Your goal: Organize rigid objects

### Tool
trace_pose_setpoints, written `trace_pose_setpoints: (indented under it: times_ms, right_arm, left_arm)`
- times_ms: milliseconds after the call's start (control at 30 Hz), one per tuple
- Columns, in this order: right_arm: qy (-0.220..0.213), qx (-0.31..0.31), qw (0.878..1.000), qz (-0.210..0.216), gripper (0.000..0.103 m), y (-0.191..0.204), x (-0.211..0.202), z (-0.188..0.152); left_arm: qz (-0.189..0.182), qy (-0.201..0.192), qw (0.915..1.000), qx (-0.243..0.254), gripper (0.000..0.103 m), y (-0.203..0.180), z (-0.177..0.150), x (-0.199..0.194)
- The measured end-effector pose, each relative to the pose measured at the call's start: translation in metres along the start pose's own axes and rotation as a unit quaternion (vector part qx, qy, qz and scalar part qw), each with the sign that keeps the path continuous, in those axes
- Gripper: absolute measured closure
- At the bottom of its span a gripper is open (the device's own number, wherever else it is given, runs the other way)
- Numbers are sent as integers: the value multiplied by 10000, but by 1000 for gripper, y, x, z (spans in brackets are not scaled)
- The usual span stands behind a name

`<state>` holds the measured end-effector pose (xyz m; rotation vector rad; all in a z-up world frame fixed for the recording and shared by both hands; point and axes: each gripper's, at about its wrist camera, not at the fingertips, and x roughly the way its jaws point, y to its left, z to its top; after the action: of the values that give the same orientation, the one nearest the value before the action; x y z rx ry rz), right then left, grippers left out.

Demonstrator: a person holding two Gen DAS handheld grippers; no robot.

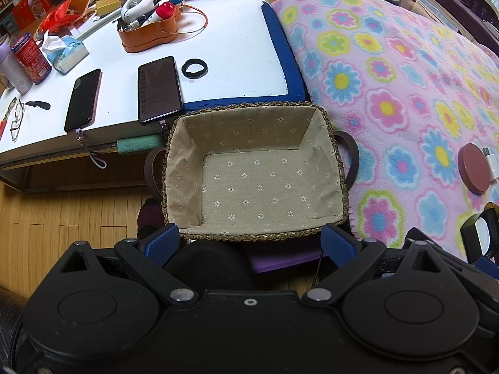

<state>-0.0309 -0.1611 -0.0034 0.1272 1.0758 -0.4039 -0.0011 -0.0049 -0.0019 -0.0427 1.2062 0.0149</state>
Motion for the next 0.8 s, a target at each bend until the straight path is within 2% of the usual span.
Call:
trace_pose_setpoints:
  times_ms: [333,500,800]
  right_arm:
    - [12,-36,10000,30,0,0,0,1]
    - [-16,-88,10000,1,0,-1,-1,-1]
    - [-322,54,9991,-263,1,-23,-8,-7]
  left_arm:
    - [-19,10,10000,11,9,0,0,0]
    - [-53,-146,9998,80,9,-1,0,-4]
    - [-215,-274,9989,300,9,-5,0,-8]
